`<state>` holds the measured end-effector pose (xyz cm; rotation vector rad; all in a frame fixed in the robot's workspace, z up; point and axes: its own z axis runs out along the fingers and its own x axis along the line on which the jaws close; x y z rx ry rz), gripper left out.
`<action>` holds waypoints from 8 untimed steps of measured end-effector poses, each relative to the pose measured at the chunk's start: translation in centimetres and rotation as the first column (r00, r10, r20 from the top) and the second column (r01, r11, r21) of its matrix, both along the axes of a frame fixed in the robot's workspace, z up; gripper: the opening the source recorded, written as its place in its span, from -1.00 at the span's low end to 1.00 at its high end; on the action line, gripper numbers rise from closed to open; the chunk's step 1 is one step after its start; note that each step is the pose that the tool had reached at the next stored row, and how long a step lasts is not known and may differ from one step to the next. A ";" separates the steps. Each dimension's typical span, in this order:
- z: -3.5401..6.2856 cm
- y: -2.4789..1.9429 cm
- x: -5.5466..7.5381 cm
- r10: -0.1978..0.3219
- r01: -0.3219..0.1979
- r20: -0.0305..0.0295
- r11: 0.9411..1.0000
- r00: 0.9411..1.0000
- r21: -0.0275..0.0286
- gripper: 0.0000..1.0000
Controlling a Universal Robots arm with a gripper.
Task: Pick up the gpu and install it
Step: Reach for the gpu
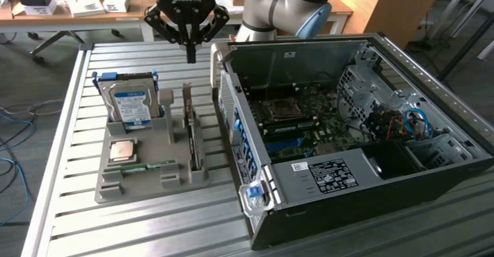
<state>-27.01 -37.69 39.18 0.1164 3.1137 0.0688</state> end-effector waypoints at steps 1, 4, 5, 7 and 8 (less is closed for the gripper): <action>0.00 0.00 0.0 0.000 0.000 0.000 1.000 1.000 0.000 -0.79; 0.00 0.00 0.0 0.000 0.000 0.000 1.000 1.000 0.000 -0.79; 0.00 -0.02 0.0 0.000 0.000 0.000 1.000 1.000 0.000 -0.79; 0.00 -0.11 0.0 0.000 0.000 0.000 1.000 1.000 0.000 -0.79; 0.00 -0.19 0.0 0.000 0.000 0.000 1.000 1.000 0.000 -0.79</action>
